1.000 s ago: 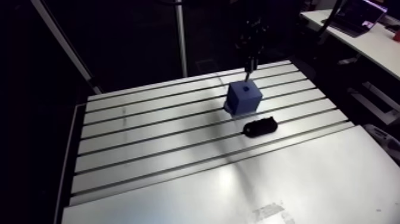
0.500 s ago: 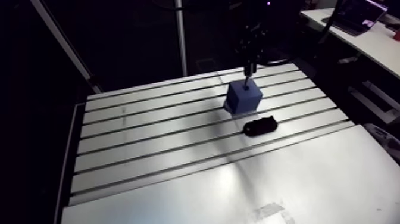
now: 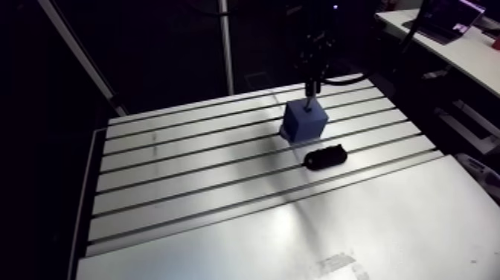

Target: Pick up the M10 bolt and insert it into the hex recess until seated.

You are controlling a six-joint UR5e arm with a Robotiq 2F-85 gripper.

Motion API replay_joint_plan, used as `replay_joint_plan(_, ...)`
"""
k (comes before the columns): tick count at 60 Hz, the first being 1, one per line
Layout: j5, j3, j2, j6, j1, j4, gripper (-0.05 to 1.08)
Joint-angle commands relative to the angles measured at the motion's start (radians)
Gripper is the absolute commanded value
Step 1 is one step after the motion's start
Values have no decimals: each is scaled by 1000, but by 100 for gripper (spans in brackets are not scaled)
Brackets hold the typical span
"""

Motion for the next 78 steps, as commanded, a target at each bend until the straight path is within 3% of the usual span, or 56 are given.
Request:
replay_joint_plan(1,-1,3,0,-1,-1,-8,107)
replay_joint_plan(78,-4,5,14,-4,-3,-13,107)
